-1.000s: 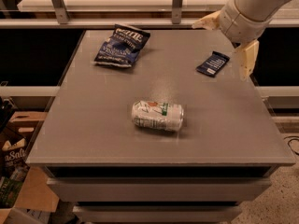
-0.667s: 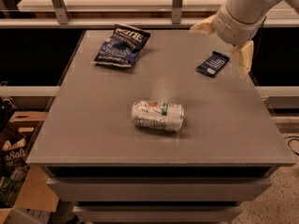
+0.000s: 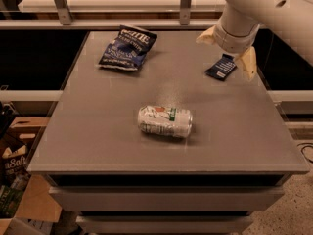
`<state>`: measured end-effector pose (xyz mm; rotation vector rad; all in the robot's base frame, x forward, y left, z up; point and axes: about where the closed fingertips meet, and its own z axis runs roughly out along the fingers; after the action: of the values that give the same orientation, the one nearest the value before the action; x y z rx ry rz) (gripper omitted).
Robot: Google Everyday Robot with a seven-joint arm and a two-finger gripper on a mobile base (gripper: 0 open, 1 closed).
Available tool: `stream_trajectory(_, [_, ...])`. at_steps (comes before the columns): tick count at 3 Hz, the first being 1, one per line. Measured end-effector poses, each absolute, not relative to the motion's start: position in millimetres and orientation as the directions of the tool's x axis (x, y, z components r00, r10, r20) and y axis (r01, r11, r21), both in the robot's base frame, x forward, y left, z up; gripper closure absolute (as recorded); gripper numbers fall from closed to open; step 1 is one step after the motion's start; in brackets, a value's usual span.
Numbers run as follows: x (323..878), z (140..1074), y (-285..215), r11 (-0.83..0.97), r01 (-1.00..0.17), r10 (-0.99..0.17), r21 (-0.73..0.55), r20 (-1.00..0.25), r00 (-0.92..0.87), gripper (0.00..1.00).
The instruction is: Move rxbar blueberry near 7up can
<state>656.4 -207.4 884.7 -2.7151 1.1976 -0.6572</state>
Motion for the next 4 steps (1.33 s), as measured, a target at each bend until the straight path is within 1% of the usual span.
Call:
stream_trajectory(1, [677.1,866.6,-211.1,-0.664,-0.706,-0.735,-0.247,0.391,0.554,0.00])
stream_trajectory(4, [717.7,820.6,-241.8,-0.601,-0.782,-0.755,-0.167,0.441,0.485,0.00])
